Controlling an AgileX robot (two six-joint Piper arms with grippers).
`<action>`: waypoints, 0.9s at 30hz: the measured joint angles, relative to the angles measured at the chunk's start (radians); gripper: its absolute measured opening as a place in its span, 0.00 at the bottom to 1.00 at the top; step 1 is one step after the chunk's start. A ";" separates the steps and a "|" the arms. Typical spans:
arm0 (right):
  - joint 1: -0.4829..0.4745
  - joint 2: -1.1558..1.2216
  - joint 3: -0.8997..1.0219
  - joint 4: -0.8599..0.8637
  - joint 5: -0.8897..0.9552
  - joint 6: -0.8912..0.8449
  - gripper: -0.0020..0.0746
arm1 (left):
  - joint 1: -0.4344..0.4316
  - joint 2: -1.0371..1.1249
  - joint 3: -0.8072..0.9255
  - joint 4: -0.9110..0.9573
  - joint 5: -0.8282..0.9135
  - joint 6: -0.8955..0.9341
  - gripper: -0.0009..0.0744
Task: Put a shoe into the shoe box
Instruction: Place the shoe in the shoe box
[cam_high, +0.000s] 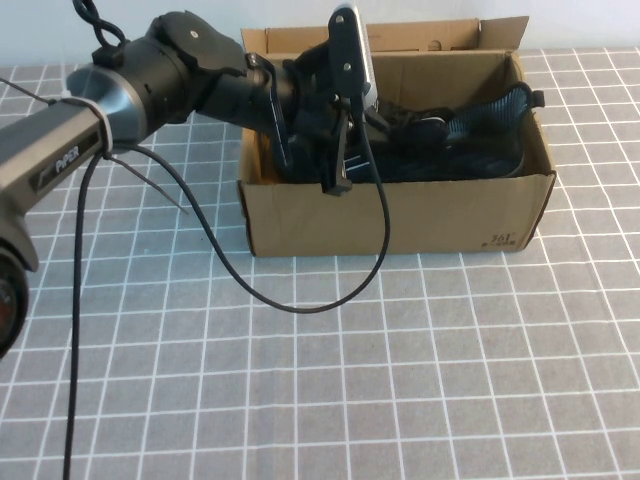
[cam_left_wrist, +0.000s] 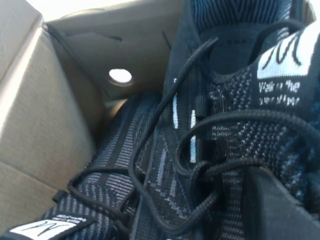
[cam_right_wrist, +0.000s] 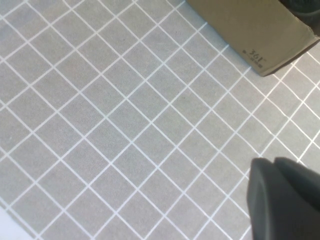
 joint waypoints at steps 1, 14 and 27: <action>0.000 0.000 0.000 0.000 0.000 0.000 0.01 | 0.000 0.006 -0.002 0.003 0.000 -0.001 0.05; 0.000 0.000 0.002 0.004 -0.001 0.000 0.01 | 0.000 0.095 -0.008 0.007 -0.006 -0.002 0.05; 0.000 0.000 0.004 0.008 -0.007 0.000 0.01 | 0.000 0.099 -0.008 0.007 -0.004 -0.002 0.06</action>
